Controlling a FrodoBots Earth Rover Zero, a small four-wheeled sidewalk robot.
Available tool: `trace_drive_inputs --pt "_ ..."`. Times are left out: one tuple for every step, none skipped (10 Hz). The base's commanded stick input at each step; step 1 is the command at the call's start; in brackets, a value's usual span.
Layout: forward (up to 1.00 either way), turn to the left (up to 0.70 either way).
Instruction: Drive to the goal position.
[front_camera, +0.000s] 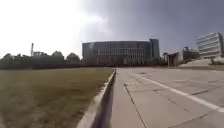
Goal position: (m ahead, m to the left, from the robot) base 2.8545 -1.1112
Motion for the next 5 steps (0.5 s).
trace_drive_inputs --pt "0.7 -0.13" --pt "0.7 0.0" --pt "0.7 0.0" --pt "0.7 0.0" --pt "0.7 0.0"
